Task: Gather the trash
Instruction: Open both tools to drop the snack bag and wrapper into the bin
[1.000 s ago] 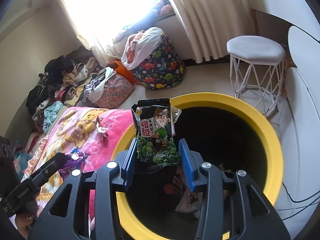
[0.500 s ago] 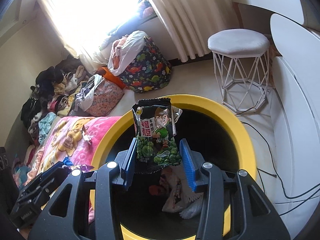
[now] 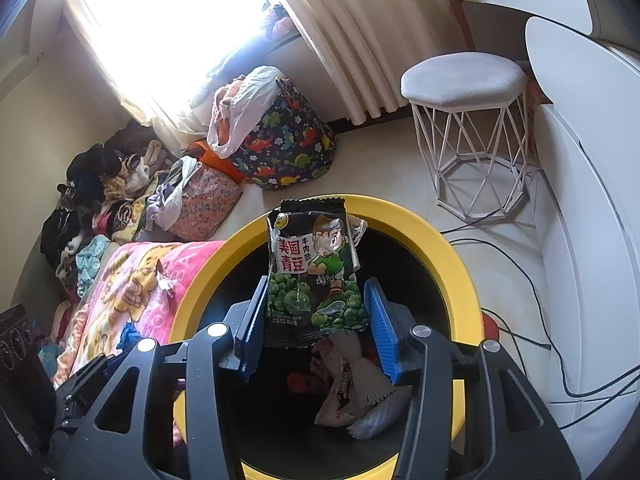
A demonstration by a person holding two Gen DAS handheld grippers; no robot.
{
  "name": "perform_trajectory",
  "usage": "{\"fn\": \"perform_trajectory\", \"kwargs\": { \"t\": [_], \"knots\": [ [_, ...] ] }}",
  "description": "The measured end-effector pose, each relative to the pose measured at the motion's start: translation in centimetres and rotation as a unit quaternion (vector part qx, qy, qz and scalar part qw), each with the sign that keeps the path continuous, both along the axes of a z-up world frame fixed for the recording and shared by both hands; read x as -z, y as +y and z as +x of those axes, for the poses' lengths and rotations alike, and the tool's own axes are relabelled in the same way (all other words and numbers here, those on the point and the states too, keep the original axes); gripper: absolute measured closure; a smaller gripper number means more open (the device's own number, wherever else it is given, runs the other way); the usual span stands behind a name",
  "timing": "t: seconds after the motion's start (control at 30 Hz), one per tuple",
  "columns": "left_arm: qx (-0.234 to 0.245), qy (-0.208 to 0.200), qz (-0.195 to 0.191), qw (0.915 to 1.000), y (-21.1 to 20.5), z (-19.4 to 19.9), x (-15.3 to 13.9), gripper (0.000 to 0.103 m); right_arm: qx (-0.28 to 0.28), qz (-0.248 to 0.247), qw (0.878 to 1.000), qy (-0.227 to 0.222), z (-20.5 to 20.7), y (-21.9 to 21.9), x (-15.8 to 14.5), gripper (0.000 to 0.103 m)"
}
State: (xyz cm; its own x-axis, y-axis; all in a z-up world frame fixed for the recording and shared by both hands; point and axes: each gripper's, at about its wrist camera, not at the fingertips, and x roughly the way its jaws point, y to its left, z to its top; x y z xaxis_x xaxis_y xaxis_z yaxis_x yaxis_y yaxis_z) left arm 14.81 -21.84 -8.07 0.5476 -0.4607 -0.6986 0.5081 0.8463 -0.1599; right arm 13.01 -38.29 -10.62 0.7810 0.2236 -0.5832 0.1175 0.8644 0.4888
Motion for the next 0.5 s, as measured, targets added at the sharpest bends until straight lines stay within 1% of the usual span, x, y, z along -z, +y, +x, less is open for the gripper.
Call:
{"fn": "perform_trajectory", "kwargs": {
  "t": [0.07, 0.1, 0.13, 0.23, 0.3, 0.37, 0.43, 0.5],
  "knots": [
    [0.002, 0.002, 0.001, 1.0000, -0.1, 0.1, 0.2, 0.043, 0.001, 0.000, 1.000, 0.000, 0.0, -0.1, 0.0, 0.053],
    [0.003, 0.003, 0.002, 1.0000, -0.1, 0.2, 0.2, 0.041, 0.000, 0.003, 1.000, -0.001, 0.0, -0.1, 0.0, 0.048],
    [0.003, 0.003, 0.002, 1.0000, -0.1, 0.3, 0.3, 0.039, 0.001, 0.003, 1.000, -0.002, 0.0, -0.1, 0.0, 0.046],
    [0.003, 0.003, 0.001, 1.0000, 0.0, 0.3, 0.3, 0.026, 0.003, 0.001, 1.000, -0.001, 0.0, -0.1, 0.0, 0.043],
    [0.001, 0.003, 0.001, 1.0000, 0.2, 0.3, 0.3, 0.022, 0.003, -0.002, 1.000, -0.002, 0.1, 0.0, -0.1, 0.042],
    [-0.003, -0.002, 0.003, 1.0000, 0.5, 0.3, 0.3, 0.013, 0.003, -0.008, 1.000, -0.003, 0.2, 0.1, -0.1, 0.041],
    [-0.009, -0.006, 0.005, 0.9999, 0.7, 0.2, 0.3, 0.011, 0.001, -0.014, 1.000, -0.007, 0.4, 0.3, -0.3, 0.039],
    [-0.017, -0.012, 0.008, 0.9998, 1.1, 0.2, 0.2, 0.011, -0.002, -0.022, 1.000, -0.012, 0.4, 0.8, -0.6, 0.038]
  ]
}}
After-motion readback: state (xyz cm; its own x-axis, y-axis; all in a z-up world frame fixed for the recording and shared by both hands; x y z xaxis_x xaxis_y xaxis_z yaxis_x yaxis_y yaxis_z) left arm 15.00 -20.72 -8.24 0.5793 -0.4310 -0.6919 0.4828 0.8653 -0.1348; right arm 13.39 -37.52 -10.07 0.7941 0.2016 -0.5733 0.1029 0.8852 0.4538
